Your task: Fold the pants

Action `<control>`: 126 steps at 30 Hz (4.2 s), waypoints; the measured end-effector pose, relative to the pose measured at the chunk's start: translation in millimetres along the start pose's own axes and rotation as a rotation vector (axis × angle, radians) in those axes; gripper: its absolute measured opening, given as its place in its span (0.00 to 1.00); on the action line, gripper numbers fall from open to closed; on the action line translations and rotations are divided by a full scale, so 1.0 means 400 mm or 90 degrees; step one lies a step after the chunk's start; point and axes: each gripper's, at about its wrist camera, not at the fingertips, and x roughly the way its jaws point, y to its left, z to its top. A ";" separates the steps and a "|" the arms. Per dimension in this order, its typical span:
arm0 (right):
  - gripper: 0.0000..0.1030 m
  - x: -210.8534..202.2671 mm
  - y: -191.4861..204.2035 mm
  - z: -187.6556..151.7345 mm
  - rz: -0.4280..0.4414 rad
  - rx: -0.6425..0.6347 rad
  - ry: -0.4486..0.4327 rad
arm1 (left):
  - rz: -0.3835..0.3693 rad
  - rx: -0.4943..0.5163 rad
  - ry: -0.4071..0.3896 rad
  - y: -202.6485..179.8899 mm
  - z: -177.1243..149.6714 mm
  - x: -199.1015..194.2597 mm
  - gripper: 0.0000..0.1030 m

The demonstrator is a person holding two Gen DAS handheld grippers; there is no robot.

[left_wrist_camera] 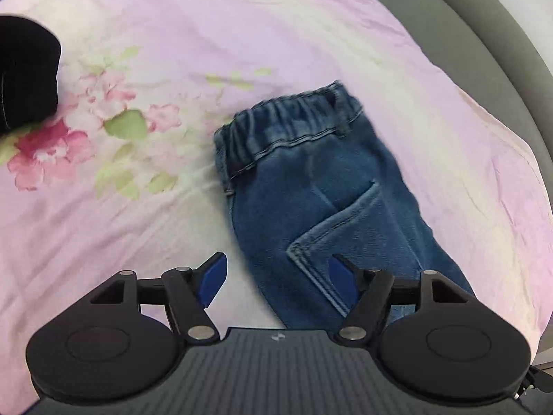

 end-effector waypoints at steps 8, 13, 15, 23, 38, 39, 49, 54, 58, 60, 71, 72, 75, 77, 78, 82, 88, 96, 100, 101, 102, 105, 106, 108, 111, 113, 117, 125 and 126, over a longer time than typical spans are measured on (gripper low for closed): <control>0.31 0.112 0.021 0.047 0.049 -0.058 0.061 | -0.068 -0.084 0.008 0.057 0.022 0.089 0.81; 0.31 0.132 -0.019 0.057 0.087 -0.017 0.079 | -0.078 -0.096 -0.014 0.048 0.034 0.128 0.87; 0.31 0.142 -0.030 0.060 0.096 -0.003 0.085 | -0.083 -0.092 -0.024 0.048 0.035 0.141 0.89; 0.32 0.147 -0.050 0.060 0.105 0.005 0.090 | -0.103 -0.104 -0.053 0.064 0.035 0.122 0.63; 0.31 0.113 -0.042 0.019 0.077 0.035 0.069 | -0.184 0.228 -0.233 -0.258 -0.079 -0.199 0.48; 0.31 0.102 -0.047 0.015 0.076 0.044 0.068 | -0.184 0.263 -0.244 -0.288 -0.100 -0.219 0.48; 0.32 -0.079 -0.165 -0.139 0.052 0.094 0.051 | -0.138 0.619 -0.286 -0.589 -0.429 -0.215 0.48; 0.32 -0.131 -0.240 -0.260 0.039 0.166 0.062 | -0.115 0.811 -0.220 -0.683 -0.617 -0.120 0.48; 0.32 -0.131 -0.272 -0.340 0.028 0.200 0.082 | -0.094 0.930 -0.148 -0.716 -0.756 -0.029 0.48; 0.32 -0.125 -0.283 -0.372 0.029 0.212 0.089 | -0.076 0.960 -0.123 -0.719 -0.793 0.015 0.48; 0.38 -0.091 -0.284 -0.441 0.051 0.237 0.097 | -0.173 0.893 0.038 -0.736 -0.705 0.059 0.70; 0.38 -0.093 -0.284 -0.441 0.050 0.235 0.096 | -0.184 0.874 0.046 -0.735 -0.696 0.055 0.70; 0.39 -0.114 -0.283 -0.444 0.040 0.232 0.091 | -0.219 0.843 0.064 -0.723 -0.662 0.048 0.73; 0.41 -0.132 -0.283 -0.441 0.034 0.236 0.086 | -0.250 0.820 0.084 -0.709 -0.642 0.036 0.75; 0.44 -0.144 -0.281 -0.441 0.031 0.238 0.084 | -0.270 0.798 0.096 -0.704 -0.626 0.029 0.78; 0.56 -0.171 -0.278 -0.425 0.009 0.240 0.081 | -0.322 0.715 0.122 -0.694 -0.562 0.002 0.79; 0.57 -0.216 -0.290 -0.398 -0.009 0.299 0.072 | -0.360 0.619 0.099 -0.647 -0.469 -0.055 0.78; 0.69 -0.275 -0.337 -0.388 -0.024 0.431 0.043 | -0.255 0.519 0.036 -0.584 -0.336 -0.045 0.74; 0.76 -0.283 -0.375 -0.392 0.048 0.547 0.002 | -0.214 0.499 0.049 -0.551 -0.317 -0.009 0.73; 0.78 -0.276 -0.381 -0.394 0.070 0.578 -0.004 | -0.210 0.492 0.054 -0.530 -0.310 -0.013 0.73; 0.78 -0.268 -0.384 -0.397 0.086 0.606 -0.009 | -0.208 0.485 0.060 -0.522 -0.307 -0.004 0.73; 0.78 -0.237 -0.389 -0.404 0.125 0.672 -0.013 | -0.205 0.470 0.080 -0.504 -0.305 0.017 0.72; 0.78 -0.224 -0.392 -0.408 0.134 0.690 -0.016 | -0.203 0.470 0.086 -0.502 -0.306 0.024 0.71; 0.78 -0.198 -0.400 -0.419 0.144 0.717 -0.011 | -0.197 0.474 0.096 -0.500 -0.310 0.039 0.70; 0.78 -0.155 -0.415 -0.433 0.150 0.745 0.002 | -0.191 0.478 0.105 -0.494 -0.315 0.057 0.70; 0.78 -0.134 -0.426 -0.441 0.163 0.761 -0.002 | -0.190 0.481 0.116 -0.492 -0.320 0.073 0.70; 0.77 -0.083 -0.463 -0.444 0.193 0.804 -0.016 | -0.189 0.507 0.121 -0.484 -0.339 0.082 0.70; 0.65 -0.003 -0.511 -0.403 0.193 0.811 -0.002 | -0.191 0.533 0.144 -0.479 -0.339 0.091 0.70; 0.65 -0.008 -0.511 -0.400 0.189 0.805 0.003 | -0.191 0.534 0.145 -0.481 -0.336 0.088 0.70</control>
